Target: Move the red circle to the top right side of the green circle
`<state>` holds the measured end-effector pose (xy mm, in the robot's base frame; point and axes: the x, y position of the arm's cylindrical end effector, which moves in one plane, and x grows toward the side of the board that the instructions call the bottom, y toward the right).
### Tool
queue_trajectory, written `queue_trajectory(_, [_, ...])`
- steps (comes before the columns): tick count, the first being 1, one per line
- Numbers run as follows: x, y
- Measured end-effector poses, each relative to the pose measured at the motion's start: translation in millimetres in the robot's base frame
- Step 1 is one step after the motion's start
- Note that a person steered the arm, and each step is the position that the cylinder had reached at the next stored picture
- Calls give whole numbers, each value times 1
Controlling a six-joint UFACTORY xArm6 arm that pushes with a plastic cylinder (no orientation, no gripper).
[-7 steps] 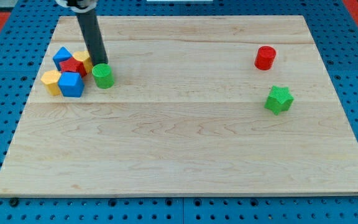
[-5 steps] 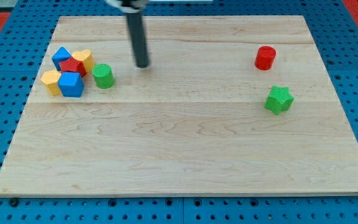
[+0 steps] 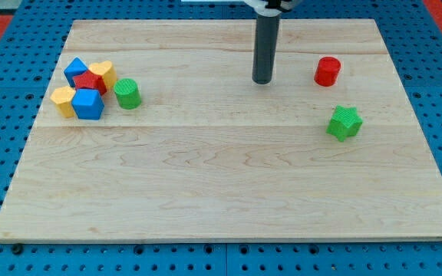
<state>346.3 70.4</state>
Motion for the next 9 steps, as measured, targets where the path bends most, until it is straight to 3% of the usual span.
queue_trajectory(4, [0, 50])
queue_trajectory(7, [38, -41])
queue_trajectory(9, [57, 48])
